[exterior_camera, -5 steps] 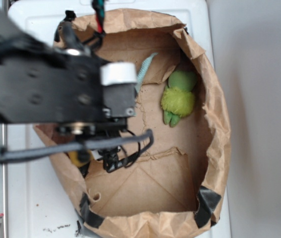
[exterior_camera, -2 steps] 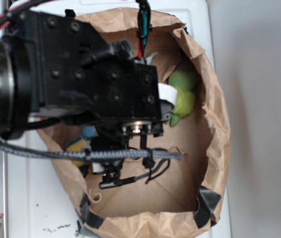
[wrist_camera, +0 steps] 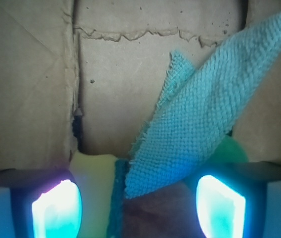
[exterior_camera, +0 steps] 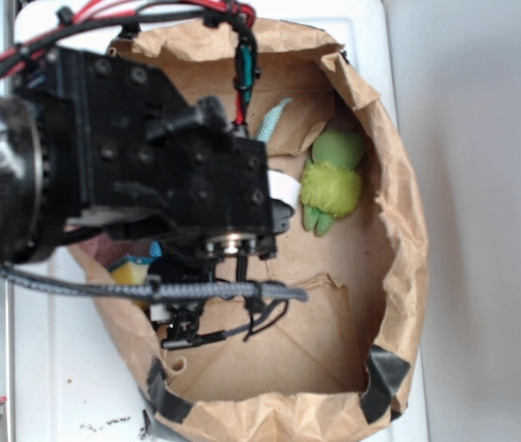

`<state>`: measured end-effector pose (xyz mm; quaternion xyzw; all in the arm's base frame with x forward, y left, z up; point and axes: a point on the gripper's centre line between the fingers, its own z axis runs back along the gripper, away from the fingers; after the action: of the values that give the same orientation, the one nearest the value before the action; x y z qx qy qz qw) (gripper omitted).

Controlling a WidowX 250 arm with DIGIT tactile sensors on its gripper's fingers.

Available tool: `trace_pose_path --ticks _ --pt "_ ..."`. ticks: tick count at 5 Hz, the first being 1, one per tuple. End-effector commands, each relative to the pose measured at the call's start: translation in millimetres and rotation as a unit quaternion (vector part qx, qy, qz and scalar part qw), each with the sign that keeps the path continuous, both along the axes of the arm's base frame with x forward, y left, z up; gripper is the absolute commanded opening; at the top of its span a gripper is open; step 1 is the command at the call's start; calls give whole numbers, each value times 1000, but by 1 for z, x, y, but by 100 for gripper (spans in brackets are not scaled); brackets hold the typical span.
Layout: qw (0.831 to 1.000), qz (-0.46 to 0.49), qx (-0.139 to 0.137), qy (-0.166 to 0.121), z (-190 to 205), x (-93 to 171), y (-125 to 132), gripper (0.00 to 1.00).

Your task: Grab the green sponge.

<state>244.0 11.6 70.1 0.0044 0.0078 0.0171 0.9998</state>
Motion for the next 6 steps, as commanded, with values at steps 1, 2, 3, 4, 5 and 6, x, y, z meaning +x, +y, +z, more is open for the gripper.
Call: trace_pose_path --ticks 1,2,3,4,5,6 --pt "1000 10 -5 -5 1 -2 -11 100" --pt "1000 10 -5 -5 1 -2 -11 100" --pt "1000 10 -5 -5 1 -2 -11 100" --pt "1000 10 -5 -5 1 -2 -11 100" --pt "999 16 -37 -21 14 -4 -8 100" --pt "998 10 -55 -19 24 -11 -10 100"
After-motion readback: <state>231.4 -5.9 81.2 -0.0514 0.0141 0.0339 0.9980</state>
